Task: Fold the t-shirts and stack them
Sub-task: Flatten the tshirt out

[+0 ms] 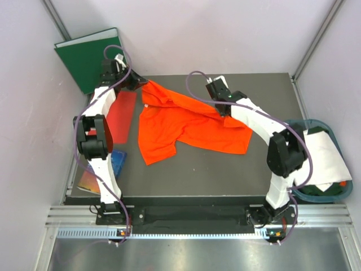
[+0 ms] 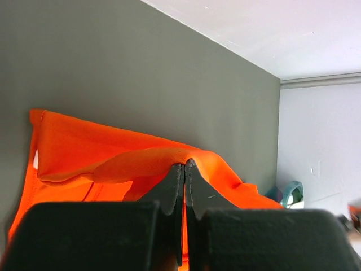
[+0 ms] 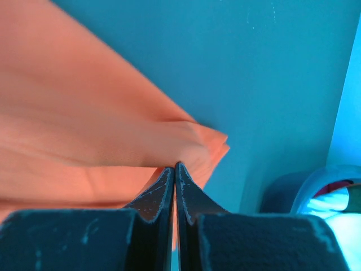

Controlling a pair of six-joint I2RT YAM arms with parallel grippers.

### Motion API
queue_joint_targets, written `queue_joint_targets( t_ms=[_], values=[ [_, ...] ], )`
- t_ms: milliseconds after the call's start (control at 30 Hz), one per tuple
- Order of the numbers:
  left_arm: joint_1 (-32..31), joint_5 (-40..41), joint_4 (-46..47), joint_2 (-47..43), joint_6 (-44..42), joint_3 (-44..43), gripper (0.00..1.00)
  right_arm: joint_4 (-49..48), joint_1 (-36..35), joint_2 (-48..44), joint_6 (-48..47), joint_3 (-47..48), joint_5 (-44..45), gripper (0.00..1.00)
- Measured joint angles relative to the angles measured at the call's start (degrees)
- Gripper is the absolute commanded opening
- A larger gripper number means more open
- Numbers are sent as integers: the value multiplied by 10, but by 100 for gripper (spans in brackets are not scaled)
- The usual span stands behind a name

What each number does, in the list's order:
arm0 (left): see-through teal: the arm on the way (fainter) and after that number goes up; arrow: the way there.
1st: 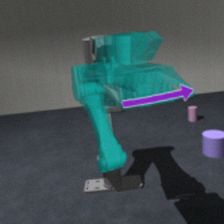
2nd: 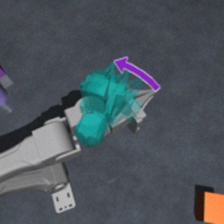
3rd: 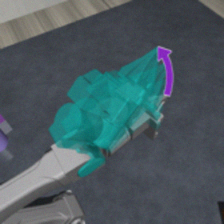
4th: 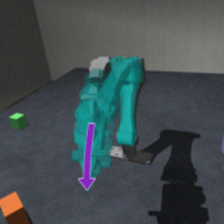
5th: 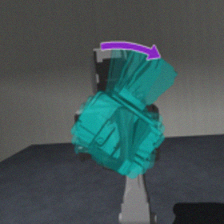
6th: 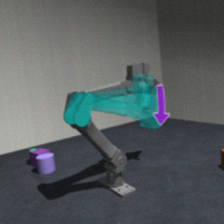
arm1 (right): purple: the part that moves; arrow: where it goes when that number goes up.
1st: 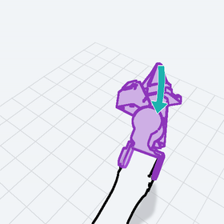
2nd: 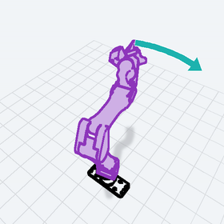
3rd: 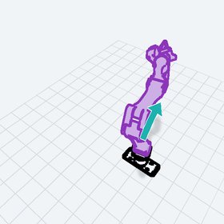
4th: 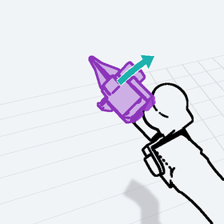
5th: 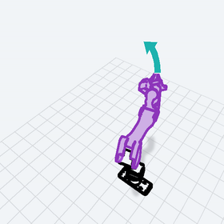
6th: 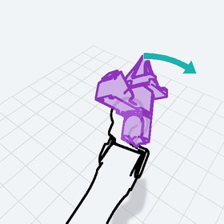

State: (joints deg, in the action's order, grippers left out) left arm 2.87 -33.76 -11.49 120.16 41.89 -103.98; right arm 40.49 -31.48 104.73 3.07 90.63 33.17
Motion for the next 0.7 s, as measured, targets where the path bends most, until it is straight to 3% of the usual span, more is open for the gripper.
queue_joint_targets(
  t_ms=[267, 367, 400, 433, 500, 667, 700],
  values=[
    [1, 2, -23, 4, -7, 0, 0, -26, 61, 157, -43, 101, 26, 0],
    [1, 0, -28, 8, -9, 0, 0, -27, 76, 208, -50, 158, 44, 26],
    [1, -1, -28, 11, -9, 0, 0, -27, 81, 222, -49, 179, 53, 42],
    [1, -3, -28, 13, -10, 0, 0, -24, 84, 233, -46, 197, 61, 47],
    [1, -5, -31, 17, -11, 0, 0, -12, 93, 254, -36, 238, 78, 55],
    [1, -13, -35, 26, -12, 0, 0, -5, 107, 239, 3, 227, 89, 61],
    [1, -14, -35, 28, -12, 0, 0, -3, 109, 227, 11, 212, 82, 69]
  ],
)
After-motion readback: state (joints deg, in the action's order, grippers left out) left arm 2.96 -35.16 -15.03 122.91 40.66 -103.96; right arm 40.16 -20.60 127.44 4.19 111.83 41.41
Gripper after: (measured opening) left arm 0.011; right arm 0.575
